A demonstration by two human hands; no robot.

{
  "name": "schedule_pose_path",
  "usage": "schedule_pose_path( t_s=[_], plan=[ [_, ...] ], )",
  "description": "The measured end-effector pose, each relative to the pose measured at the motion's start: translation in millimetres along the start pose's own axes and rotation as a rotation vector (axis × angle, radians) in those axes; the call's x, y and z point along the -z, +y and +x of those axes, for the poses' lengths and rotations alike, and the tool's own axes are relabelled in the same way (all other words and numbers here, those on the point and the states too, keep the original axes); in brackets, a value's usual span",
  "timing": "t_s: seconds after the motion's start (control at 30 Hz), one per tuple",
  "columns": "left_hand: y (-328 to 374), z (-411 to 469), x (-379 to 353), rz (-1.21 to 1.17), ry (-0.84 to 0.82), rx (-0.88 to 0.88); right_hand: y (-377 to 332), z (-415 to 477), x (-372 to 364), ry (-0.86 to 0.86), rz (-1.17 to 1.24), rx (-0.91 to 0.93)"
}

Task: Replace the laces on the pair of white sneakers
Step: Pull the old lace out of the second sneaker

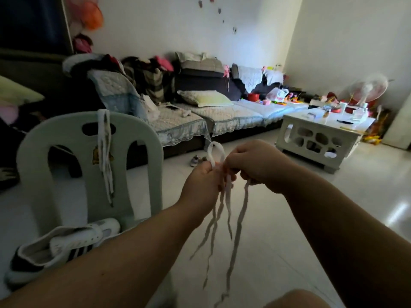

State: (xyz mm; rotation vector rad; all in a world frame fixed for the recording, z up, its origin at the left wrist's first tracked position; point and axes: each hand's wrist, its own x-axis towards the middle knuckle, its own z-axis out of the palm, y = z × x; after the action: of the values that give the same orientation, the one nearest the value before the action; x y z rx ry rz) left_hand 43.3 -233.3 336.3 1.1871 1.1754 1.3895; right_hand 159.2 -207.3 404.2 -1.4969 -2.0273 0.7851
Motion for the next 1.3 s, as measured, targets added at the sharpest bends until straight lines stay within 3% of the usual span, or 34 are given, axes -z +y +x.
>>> schedule_pose_path(
  t_s=[0.17,0.37,0.47,0.57,0.67,0.87,1.0,1.1,1.2,1.3],
  plan=[
    [2.8,-25.0,6.3,-0.132,-0.088,0.099,-7.7,-7.6,-9.0,-0.01,0.228,0.005],
    [1.8,-43.4,7.5,0.068,-0.233,0.169,0.3,-10.9,-14.3,0.143,0.294,0.065],
    [8.4,-35.4,7.7,-0.103,-0.157,0.199,7.0,-25.2,-27.0,0.229,0.413,0.104],
    [22.6,-20.3,9.6,-0.37,-0.075,0.18,20.7,-44.5,-51.1,-0.106,0.645,0.03],
    [34.4,-8.6,19.9,-0.465,0.01,0.176,35.1,-56.8,-79.0,-0.293,0.521,-0.027],
    [36.4,2.7,65.5,-0.609,0.257,0.205,39.9,-63.2,-74.9,-0.062,0.472,-0.091],
    [15.8,-10.2,83.4,-0.314,0.316,0.278,30.1,-66.1,-53.2,0.055,0.667,-0.039],
    [1.6,-33.5,78.9,-0.101,0.184,0.426,11.1,-66.7,-40.8,0.055,0.819,0.032],
    [-6.7,-53.9,66.7,0.122,0.018,0.583,-8.8,-61.6,-34.2,0.068,0.793,0.073],
    [-17.3,-59.1,58.7,0.155,0.131,0.553,-26.4,-56.8,-30.9,0.098,0.662,0.092]
  ],
)
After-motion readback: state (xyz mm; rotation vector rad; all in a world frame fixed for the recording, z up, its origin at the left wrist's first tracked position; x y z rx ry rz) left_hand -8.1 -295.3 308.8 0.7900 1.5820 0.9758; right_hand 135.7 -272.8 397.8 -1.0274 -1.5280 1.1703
